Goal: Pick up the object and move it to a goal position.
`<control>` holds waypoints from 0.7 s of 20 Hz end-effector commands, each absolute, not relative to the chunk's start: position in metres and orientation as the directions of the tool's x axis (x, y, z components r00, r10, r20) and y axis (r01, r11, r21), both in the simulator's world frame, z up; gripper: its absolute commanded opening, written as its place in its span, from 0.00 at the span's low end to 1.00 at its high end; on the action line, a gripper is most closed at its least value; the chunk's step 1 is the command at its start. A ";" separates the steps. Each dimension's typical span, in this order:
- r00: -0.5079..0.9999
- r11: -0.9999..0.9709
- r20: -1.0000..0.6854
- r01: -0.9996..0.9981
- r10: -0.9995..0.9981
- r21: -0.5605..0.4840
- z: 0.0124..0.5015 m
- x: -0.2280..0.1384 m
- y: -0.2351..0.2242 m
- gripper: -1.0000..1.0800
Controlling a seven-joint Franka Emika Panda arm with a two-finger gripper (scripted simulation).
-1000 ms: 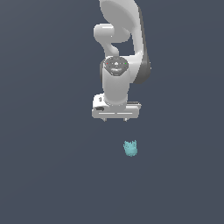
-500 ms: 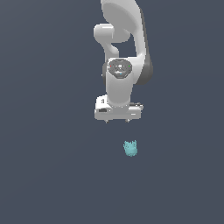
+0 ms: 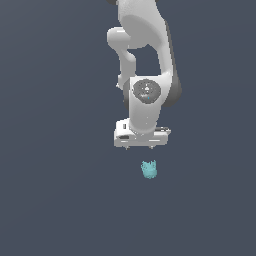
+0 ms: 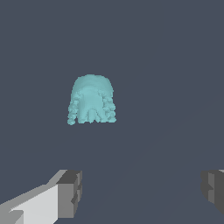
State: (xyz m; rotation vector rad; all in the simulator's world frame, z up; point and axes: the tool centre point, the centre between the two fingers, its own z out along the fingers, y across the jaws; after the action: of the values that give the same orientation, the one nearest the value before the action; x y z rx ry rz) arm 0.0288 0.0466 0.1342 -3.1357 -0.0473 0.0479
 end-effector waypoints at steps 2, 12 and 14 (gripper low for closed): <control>0.999 -0.999 -0.023 0.046 0.046 -0.003 0.123 0.046 0.059 0.96; 0.997 -0.997 -0.004 0.077 0.077 0.000 0.097 0.080 0.089 0.96; 0.997 -0.997 -0.003 0.081 0.081 0.000 0.094 0.083 0.092 0.96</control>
State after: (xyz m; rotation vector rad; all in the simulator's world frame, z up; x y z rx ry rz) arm 0.0802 0.0894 0.0962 -3.1388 -0.1229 0.0078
